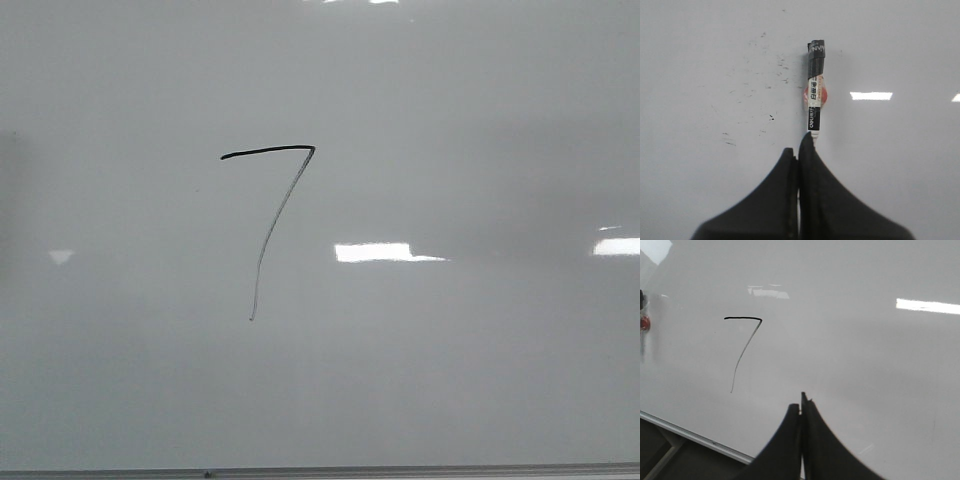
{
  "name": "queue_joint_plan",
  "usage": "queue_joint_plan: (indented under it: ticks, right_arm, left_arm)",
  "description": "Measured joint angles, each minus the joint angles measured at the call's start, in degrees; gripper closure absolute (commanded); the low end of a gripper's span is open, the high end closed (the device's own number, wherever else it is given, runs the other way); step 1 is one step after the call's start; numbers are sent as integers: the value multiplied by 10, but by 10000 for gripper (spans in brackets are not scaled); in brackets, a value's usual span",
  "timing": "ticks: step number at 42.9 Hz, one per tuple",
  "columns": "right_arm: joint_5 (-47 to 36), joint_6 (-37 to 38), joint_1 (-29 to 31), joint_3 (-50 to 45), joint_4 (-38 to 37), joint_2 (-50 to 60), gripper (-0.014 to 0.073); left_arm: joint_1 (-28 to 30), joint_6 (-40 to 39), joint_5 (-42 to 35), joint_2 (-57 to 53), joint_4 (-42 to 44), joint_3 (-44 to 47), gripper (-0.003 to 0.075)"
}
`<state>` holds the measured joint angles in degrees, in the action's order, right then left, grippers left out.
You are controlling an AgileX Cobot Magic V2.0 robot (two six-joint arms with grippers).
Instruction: Write number 7 on whiteboard
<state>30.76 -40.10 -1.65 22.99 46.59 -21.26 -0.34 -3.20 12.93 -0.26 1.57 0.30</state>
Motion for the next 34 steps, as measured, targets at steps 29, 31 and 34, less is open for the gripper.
queue_joint_plan:
  ticks: [29, 31, 34]
  right_arm:
    - [0, 0, 0, 0, 0, 0, 653]
    - [0, 0, 0, 0, 0, 0, 653]
    - [0, 0, 0, 0, 0, 0, 653]
  left_arm:
    - [3, 0, -32, 0, 1, 0, 741]
    - [3, 0, -32, 0, 1, 0, 741]
    - [3, 0, -32, 0, 1, 0, 741]
